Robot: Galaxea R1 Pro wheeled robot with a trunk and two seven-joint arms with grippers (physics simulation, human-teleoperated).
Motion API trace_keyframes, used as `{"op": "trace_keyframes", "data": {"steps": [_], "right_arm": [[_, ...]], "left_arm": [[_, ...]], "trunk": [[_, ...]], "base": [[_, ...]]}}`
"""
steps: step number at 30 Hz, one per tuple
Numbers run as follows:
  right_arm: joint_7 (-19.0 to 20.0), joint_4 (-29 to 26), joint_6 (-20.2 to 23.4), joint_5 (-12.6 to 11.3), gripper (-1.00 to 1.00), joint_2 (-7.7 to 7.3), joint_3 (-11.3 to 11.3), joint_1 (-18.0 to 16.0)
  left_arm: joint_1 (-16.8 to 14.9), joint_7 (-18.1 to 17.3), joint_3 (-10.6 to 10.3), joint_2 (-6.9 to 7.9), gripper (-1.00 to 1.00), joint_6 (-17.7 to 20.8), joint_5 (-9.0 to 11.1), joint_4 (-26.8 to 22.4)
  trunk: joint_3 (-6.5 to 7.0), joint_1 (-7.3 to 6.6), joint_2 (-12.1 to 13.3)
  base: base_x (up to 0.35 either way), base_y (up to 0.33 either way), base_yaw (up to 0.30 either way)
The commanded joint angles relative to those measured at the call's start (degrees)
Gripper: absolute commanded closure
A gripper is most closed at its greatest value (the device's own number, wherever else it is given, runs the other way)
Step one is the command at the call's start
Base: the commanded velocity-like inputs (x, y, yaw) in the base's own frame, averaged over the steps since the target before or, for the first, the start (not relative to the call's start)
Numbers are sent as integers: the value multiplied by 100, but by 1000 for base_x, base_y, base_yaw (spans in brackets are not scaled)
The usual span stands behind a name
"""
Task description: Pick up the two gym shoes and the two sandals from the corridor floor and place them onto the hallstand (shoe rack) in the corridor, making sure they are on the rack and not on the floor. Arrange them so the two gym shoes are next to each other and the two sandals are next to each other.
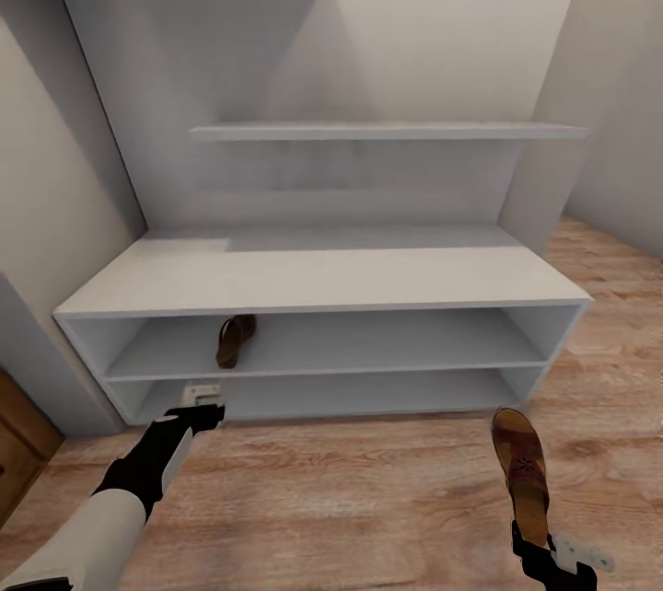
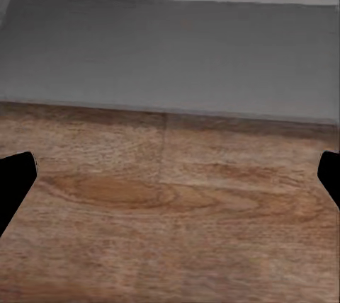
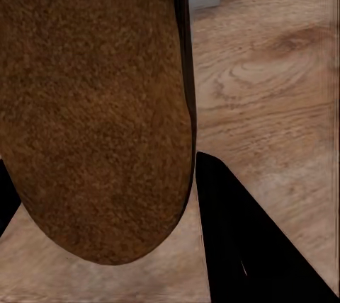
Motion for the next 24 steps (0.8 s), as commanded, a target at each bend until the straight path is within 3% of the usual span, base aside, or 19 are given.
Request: {"op": "trace_keyframes", "data": {"steps": [1, 4, 5, 12, 17, 18, 22, 24], "right_arm": [[19, 4, -16, -71, 100, -2, 26, -3], [19, 4, -16, -71, 100, -2, 26, -3], [19, 4, -16, -71, 100, -2, 26, -3], [16, 10, -16, -71, 100, -2, 26, -3], [18, 11, -16, -71, 100, -2, 26, -3], [19, 12, -16, -71, 100, -2, 26, -3], [26, 12, -16, -71, 100, -2, 26, -3], [27, 12, -16, -71, 100, 3, 31, -3]], "left_arm": [[1, -2, 12, -2, -100, 4, -16, -8], [4, -18, 22, 5, -100, -176, -7, 0], [90, -30, 34, 25, -100, -520, 5, 18], [621, -189, 61, 65, -100, -994, 9, 16], [1400, -918, 181, 219, -100, -1913, 17, 27], [1723, -1230, 318, 281, -100, -2310, 58, 31], [2218, -1701, 566, 325, -100, -2862, 121, 31], [2497, -2004, 819, 377, -100, -3136, 141, 39]], "trunk": [[-5, -5, -2], [-5, -5, -2], [-5, -5, -2], [-5, -5, -2], [-5, -5, -2], [-5, -5, -2], [-5, -5, -2], [-5, -5, -2]], "base": [[-337, 0, 0], [-337, 0, 0], [-337, 0, 0], [-337, 0, 0], [-321, 0, 0], [-242, 0, 0], [-128, 0, 0], [-27, 0, 0]]}}
